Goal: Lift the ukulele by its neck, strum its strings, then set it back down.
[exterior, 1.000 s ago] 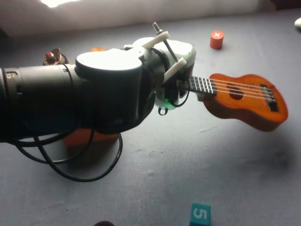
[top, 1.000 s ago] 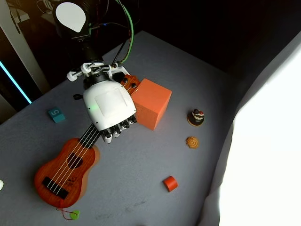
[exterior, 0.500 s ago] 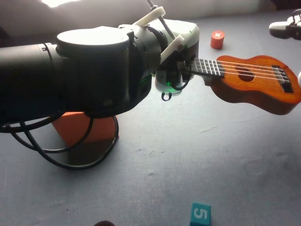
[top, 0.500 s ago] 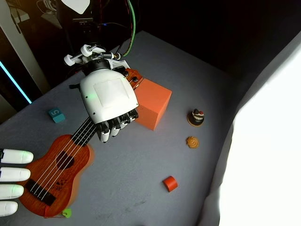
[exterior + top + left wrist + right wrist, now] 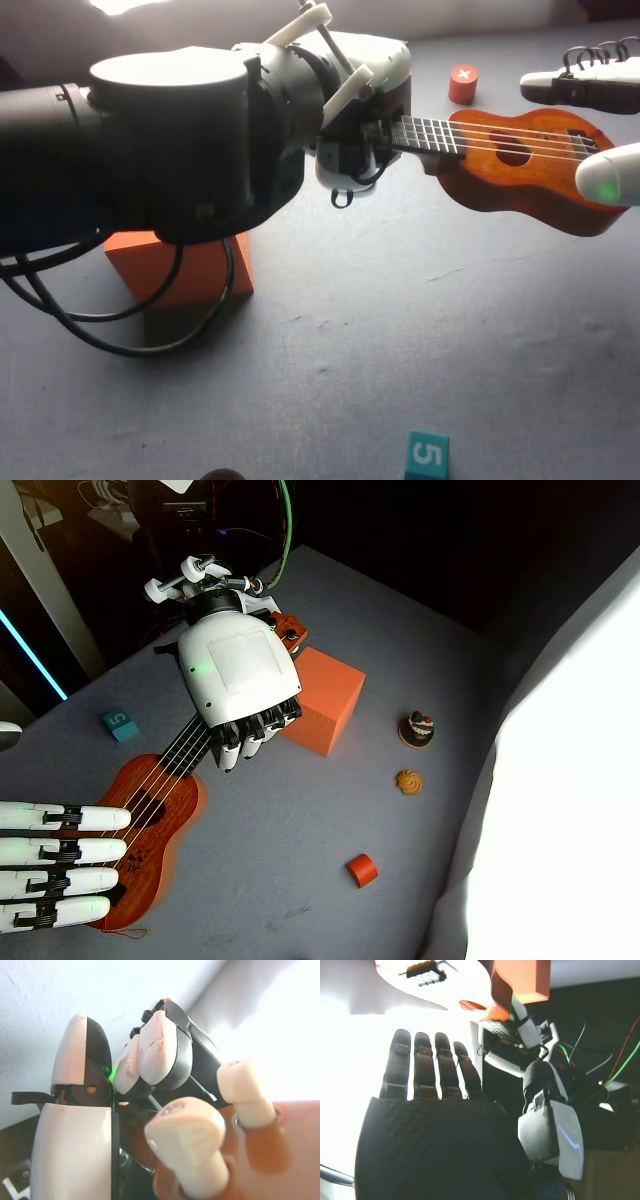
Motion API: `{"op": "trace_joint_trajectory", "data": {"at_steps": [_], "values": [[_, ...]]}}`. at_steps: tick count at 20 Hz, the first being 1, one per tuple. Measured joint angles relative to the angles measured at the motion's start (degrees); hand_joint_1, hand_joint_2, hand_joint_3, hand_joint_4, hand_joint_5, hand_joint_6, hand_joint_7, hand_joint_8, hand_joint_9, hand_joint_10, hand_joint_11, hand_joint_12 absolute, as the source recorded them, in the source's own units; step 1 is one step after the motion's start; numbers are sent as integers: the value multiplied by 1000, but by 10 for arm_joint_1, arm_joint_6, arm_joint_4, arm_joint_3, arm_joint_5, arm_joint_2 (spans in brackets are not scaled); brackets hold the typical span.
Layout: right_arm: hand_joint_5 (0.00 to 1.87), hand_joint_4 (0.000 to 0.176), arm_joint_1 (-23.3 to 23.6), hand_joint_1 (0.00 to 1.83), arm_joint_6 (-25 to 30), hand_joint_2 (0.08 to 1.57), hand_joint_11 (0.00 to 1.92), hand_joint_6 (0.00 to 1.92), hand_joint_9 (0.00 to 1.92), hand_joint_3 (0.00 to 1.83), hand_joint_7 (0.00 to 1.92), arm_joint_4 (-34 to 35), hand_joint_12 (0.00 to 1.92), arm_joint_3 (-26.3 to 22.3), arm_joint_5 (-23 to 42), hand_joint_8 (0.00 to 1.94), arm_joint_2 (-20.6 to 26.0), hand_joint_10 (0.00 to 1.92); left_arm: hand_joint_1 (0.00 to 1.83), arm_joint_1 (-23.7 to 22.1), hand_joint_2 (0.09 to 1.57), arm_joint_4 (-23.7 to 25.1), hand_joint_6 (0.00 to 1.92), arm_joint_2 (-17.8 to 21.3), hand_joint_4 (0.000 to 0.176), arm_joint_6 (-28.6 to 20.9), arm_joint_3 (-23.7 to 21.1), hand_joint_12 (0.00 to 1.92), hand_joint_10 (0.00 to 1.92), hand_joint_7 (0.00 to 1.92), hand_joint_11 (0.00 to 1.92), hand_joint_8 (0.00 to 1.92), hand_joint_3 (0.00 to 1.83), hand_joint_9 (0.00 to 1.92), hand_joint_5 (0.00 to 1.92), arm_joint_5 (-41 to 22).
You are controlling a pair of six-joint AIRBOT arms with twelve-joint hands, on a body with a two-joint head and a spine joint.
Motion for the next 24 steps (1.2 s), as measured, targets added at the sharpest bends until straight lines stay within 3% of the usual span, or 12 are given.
{"op": "trace_joint_trajectory", "data": {"at_steps": [13, 19, 24], "values": [[3, 0, -15, 0, 0, 1232, 0, 0, 1, 1, 58, 11, 0, 2, -16, 0, -25, 0, 1408, -12, 1229, -11, 1921, 0, 70, 15, -6, 1921, 1921, 1340, 1549, 1921, 3, 1475, 1250, 0], [19, 0, -12, 0, 0, 1229, 0, 7, 7, 0, 66, 9, 0, -29, -28, 2, -5, 2, 1418, -12, 1217, -12, 1921, 0, 66, 20, -6, 1921, 1921, 1368, 1561, 1921, 0, 1484, 1279, 0], [4, 0, -12, 0, 0, 1226, 0, 1, 0, 0, 41, 6, 0, -48, -33, 0, 16, 0, 1411, -13, 1206, -12, 1921, 0, 80, 20, -6, 1921, 1921, 1331, 1532, 1921, 0, 1460, 1236, -1]]}}
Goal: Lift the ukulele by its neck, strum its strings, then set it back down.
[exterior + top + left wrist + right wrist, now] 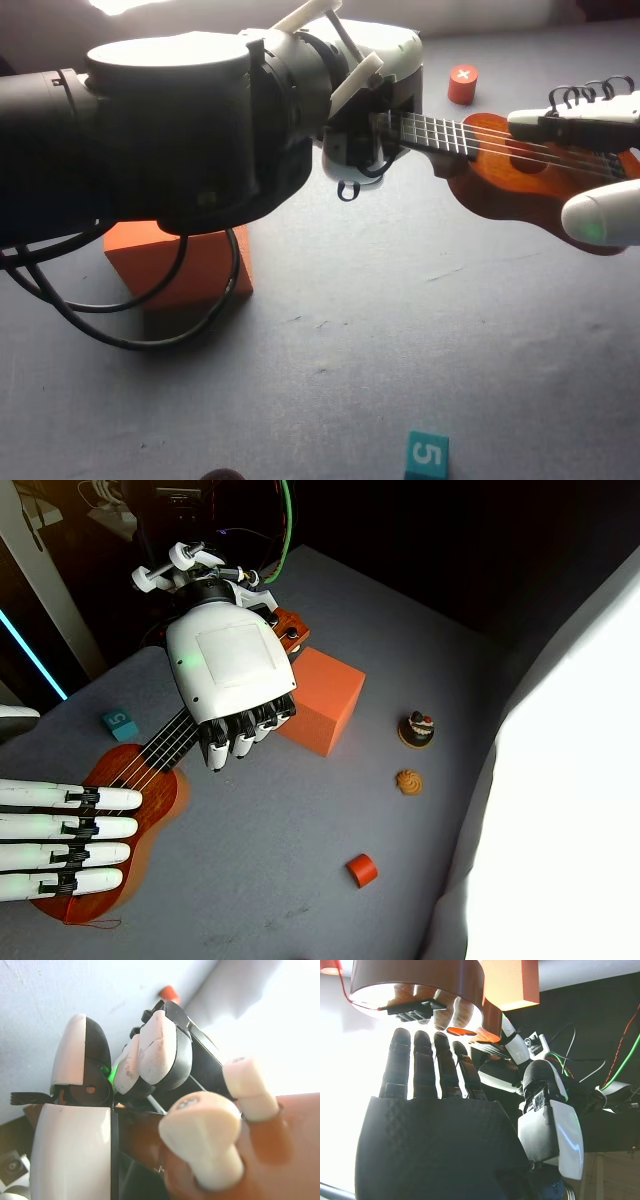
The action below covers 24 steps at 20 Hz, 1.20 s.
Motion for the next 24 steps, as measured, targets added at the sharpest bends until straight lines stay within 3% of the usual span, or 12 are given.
{"op": "trace_joint_trajectory", "data": {"at_steps": [3, 14, 20, 24], "values": [[0, 0, 2, 0, 2, 1224, 0, 0, 0, 0, 33, -11, 0, -19, -5, 1, 19, 0, 1427, -1, 1220, 0, 1921, 0, 83, 0, 0, 1921, 1921, 1347, 1541, 1921, 1, 1472, 1263, 1], [0, 0, 19, 0, 117, 1223, 0, 0, 2, 0, 45, -103, 0, -59, -5, 4, 65, 1, 1422, -1, 1221, 1, 1921, -2, 99, -1, -2, 1921, 1921, 1340, 1530, 1921, 0, 1456, 1251, 4], [3, 0, 38, 0, 130, 1220, 0, 1, 7, 0, 50, -108, 0, -60, -3, 10, 111, 3, 1396, 1, 1221, 7, 1921, -5, 108, 0, -4, 1921, 1921, 1347, 1547, 1921, 2, 1470, 1240, 11], [0, 0, 42, 0, 131, 1224, 0, 0, 0, 0, 41, -115, 0, -40, 2, 4, 132, 0, 1420, 8, 1225, 53, 1921, -7, 112, -49, -14, 1921, 1921, 1334, 1546, 1921, 3, 1467, 1248, 32]]}}
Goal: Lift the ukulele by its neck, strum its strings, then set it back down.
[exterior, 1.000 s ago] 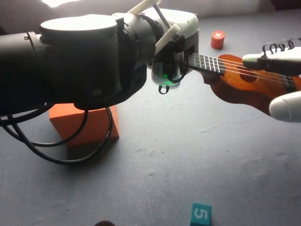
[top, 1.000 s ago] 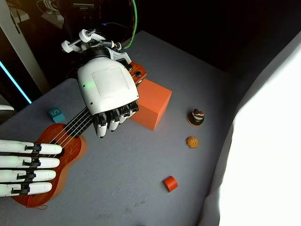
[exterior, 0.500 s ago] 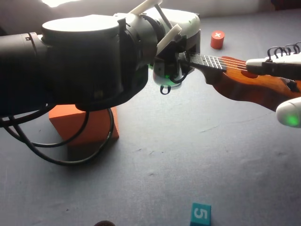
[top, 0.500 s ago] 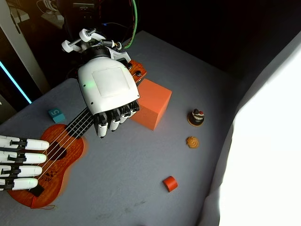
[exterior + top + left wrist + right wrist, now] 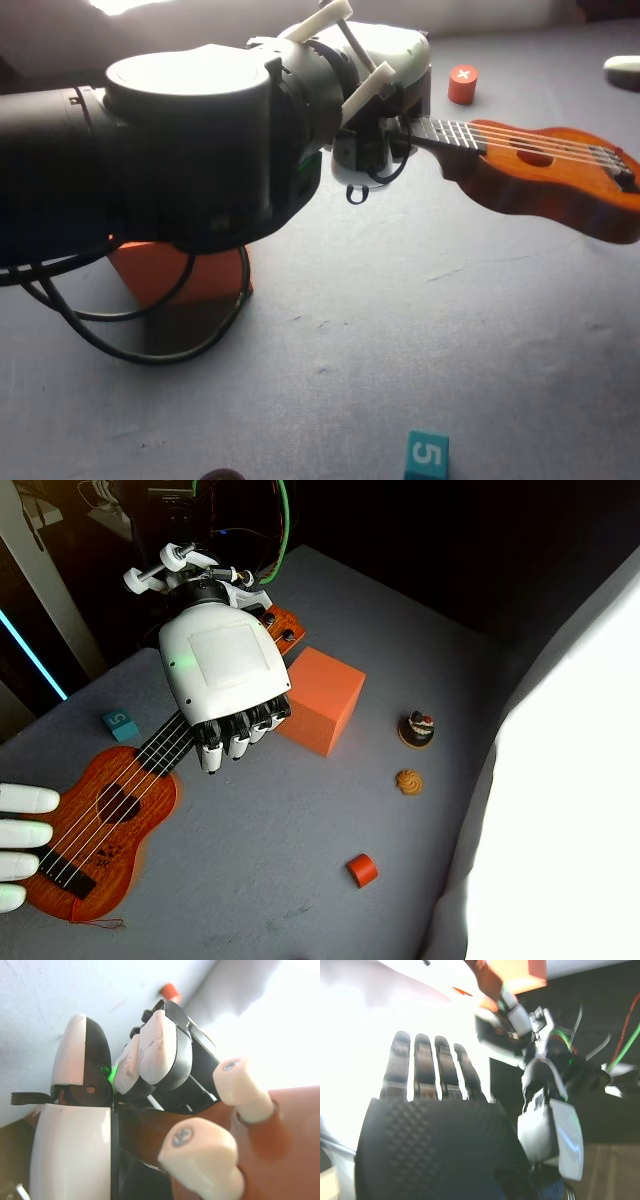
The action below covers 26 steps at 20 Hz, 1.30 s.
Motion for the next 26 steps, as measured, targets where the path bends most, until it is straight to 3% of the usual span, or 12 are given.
{"op": "trace_joint_trajectory", "data": {"at_steps": [5, 12, 22, 26], "values": [[23, 0, 6, 0, -36, 1223, 0, 10, 17, 0, 71, -1, 0, 21, -2, 16, 35, 7, 1406, 16, 1226, 59, 1921, 0, 121, -56, -11, 1921, 1921, 1330, 1529, 1921, 1, 1456, 1231, 62], [0, 0, 6, 0, -93, 1223, 0, 0, 0, 0, 39, 9, 0, 21, 36, 1, 34, 0, 1386, 53, 1229, 80, 1921, 0, 125, -104, -38, 1921, 1921, 1313, 1522, 1921, 2, 1442, 1219, 127], [15, 0, 3, 0, -107, 1217, 0, 5, 1, 0, 50, 10, 0, 13, 58, 3, 33, 0, 1410, 117, 1228, 170, 1921, -23, 132, -168, -75, 1921, 1921, 1338, 1538, 1921, 3, 1462, 1243, 214], [11, 0, 1, 0, -109, 1219, 0, 3, 12, 0, 47, 8, 0, 7, 68, 1, 33, 5, 1392, 137, 1231, 175, 1921, -33, 135, -184, -80, 1921, 1921, 1328, 1545, 1921, 4, 1463, 1227, 225]]}}
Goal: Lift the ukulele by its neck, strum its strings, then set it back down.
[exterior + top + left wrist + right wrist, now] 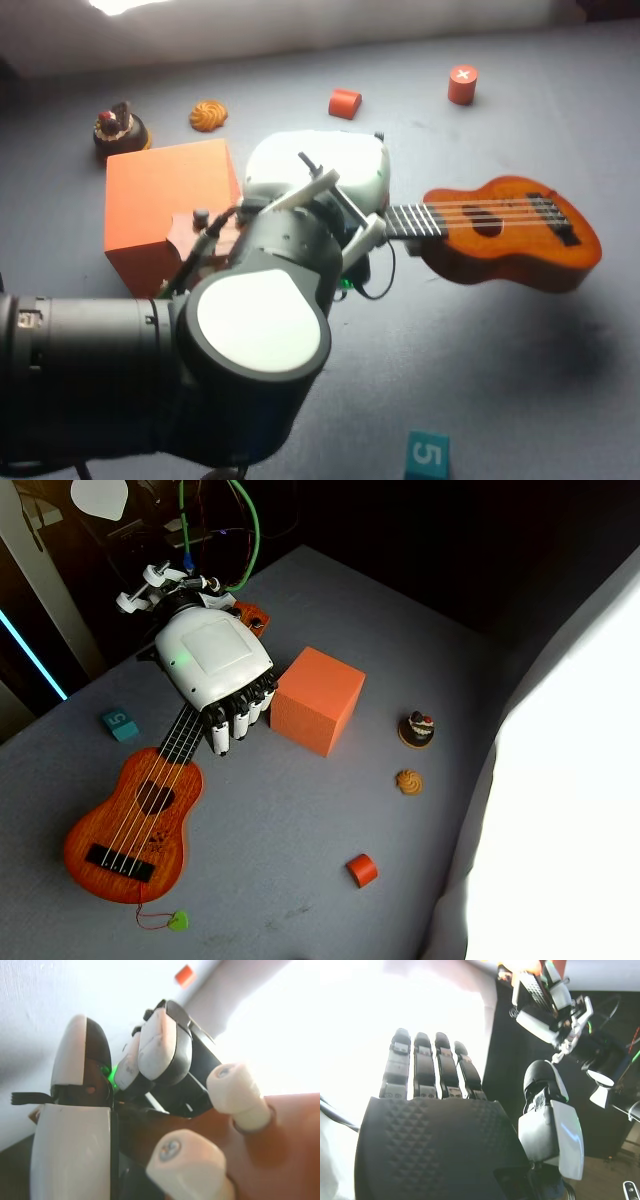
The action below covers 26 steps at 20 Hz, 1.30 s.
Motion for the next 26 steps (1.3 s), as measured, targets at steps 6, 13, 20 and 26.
{"op": "trace_joint_trajectory", "data": {"at_steps": [6, 13, 20, 26], "values": [[27, 0, -2, 0, -1, 1221, 0, 11, 10, 0, 53, -5, 0, -4, 12, 16, 0, 4, 1404, 39, 1227, 44, 1921, -28, 155, -47, 5, 1921, 1921, 1334, 1535, 1921, 1, 1462, 1242, 24], [18, 0, -5, 0, -2, 1216, 0, 7, 0, 0, 44, -14, 0, -9, 16, 7, -1, 0, 1414, 65, 1217, 76, 1921, -54, 161, -78, 25, 1921, 1921, 1333, 1529, 1921, 0, 1454, 1229, 56], [24, 0, -6, 0, -2, 1215, 0, 8, 8, 0, 61, -19, 0, -14, 19, 10, -1, 3, 1400, 97, 1231, 103, 1921, -68, 171, -102, 50, 1921, 1921, 1335, 1544, 1921, 2, 1464, 1230, 60], [19, 0, -6, 0, -2, 1212, 0, 5, 0, 0, 50, -29, 0, -18, 22, 3, -1, 0, 1406, 120, 1219, 120, 1921, -87, 176, -108, 71, 1921, 1921, 1326, 1537, 1921, 0, 1456, 1230, 51]]}}
